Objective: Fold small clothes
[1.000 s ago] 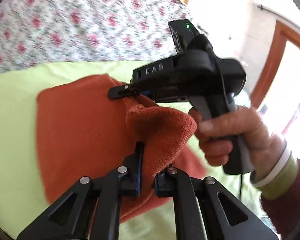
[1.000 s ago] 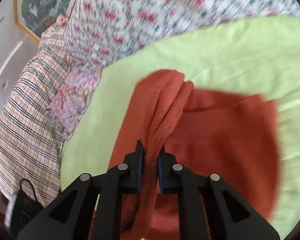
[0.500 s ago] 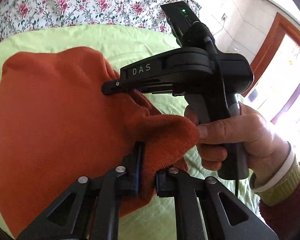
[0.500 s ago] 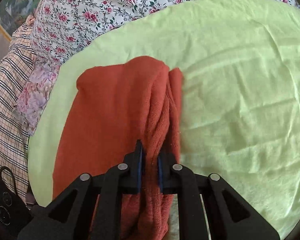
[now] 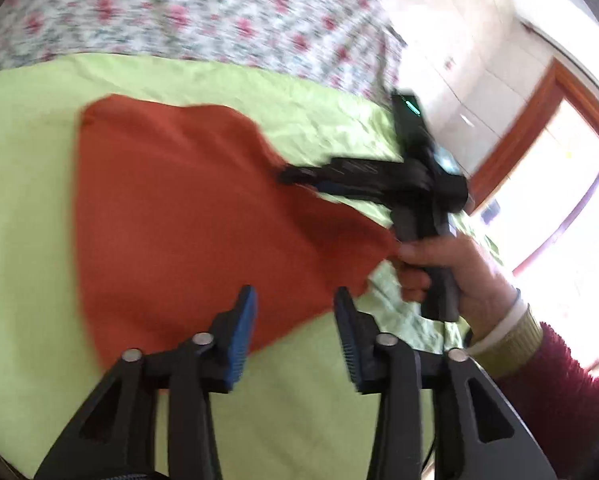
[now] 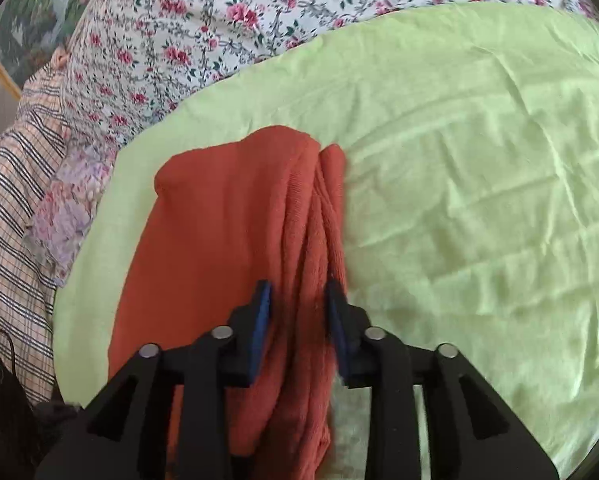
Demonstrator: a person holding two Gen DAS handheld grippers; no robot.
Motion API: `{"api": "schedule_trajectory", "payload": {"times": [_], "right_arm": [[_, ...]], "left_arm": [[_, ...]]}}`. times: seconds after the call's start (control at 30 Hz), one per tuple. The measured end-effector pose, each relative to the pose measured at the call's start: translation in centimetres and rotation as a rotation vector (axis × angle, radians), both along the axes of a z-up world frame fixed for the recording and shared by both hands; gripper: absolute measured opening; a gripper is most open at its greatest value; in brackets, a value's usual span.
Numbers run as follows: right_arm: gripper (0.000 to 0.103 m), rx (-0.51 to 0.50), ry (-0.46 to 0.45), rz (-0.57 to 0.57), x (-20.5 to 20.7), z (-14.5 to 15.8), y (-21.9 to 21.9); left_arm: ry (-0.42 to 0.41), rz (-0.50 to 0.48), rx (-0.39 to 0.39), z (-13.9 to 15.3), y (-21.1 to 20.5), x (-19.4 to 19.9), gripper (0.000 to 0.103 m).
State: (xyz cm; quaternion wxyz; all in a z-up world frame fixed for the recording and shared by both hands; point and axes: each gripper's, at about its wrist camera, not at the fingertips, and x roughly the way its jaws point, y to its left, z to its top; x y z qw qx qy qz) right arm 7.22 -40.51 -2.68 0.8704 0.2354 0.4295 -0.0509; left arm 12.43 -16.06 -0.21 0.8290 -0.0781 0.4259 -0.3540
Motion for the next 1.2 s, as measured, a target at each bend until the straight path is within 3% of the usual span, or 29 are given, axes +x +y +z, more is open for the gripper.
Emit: {"api": "schedule_trajectory", "payload": {"times": [0.07, 0.17, 0.2, 0.4, 0.47, 0.53, 0.57, 0.6, 0.63, 0.7, 0.83, 1.03, 1.13, 1.2], "right_arm": [[0.058, 0.014, -0.008, -0.007, -0.6, 0.0, 0.0], [0.059, 0.087, -0.017, 0.003, -1.1, -0.5, -0.1], [0.059, 0.108, -0.019, 0.007, -1.1, -0.7, -0.1], [0.06, 0.134, 0.024, 0.034, 0.1, -2.0, 0.4], [0.06, 0.137, 0.035, 0.048, 0.7, -2.4, 0.7], [0.06, 0.137, 0.047, 0.063, 1.2, -2.6, 1.1], [0.058, 0.137, 0.05, 0.066, 1.5, -2.6, 1.3], [0.053, 0.15, 0.052, 0.073, 1.7, -2.8, 1.7], [0.04, 0.164, 0.058, 0.074, 1.9, -3.0, 2.0], [0.029, 0.164, 0.048, 0.074, 2.2, -2.9, 2.8], [0.024, 0.215, -0.012, 0.1, 1.8, -1.8, 5.0], [0.023, 0.307, -0.072, 0.22, 2.1, -2.2, 12.0], [0.023, 0.34, -0.082, 0.268, 2.6, -3.0, 15.1], [0.023, 0.344, -0.064, 0.285, 3.0, -4.1, 16.7]], "left_arm": [[0.004, 0.053, -0.006, 0.1, 2.2, 1.0, 0.049], [0.046, 0.153, -0.008, -0.9, 4.9, 4.9, 0.073], [0.071, 0.178, -0.023, -1.4, 5.7, 5.9, 0.076], [0.271, 0.205, -0.068, -6.4, 6.8, 12.3, 0.079], [0.283, 0.204, -0.077, -7.4, 6.4, 13.4, 0.076], [0.237, 0.185, -0.077, -7.1, 5.7, 13.8, 0.05], [0.256, 0.165, -0.084, -7.4, 5.3, 14.4, 0.034], [0.281, 0.161, -0.104, -7.7, 5.2, 14.5, 0.029], [0.288, 0.166, -0.117, -7.8, 5.3, 14.6, 0.027], [0.268, 0.17, -0.124, -7.0, 6.0, 13.9, 0.023], [0.209, 0.185, -0.115, -4.1, 9.0, 11.3, 0.023], [0.144, 0.231, -0.091, -0.3, 16.7, 6.0, 0.022], [0.137, 0.261, -0.074, -0.7, 19.4, 4.2, 0.022], [0.173, 0.294, -0.068, -2.6, 21.3, 3.6, 0.023]]}}
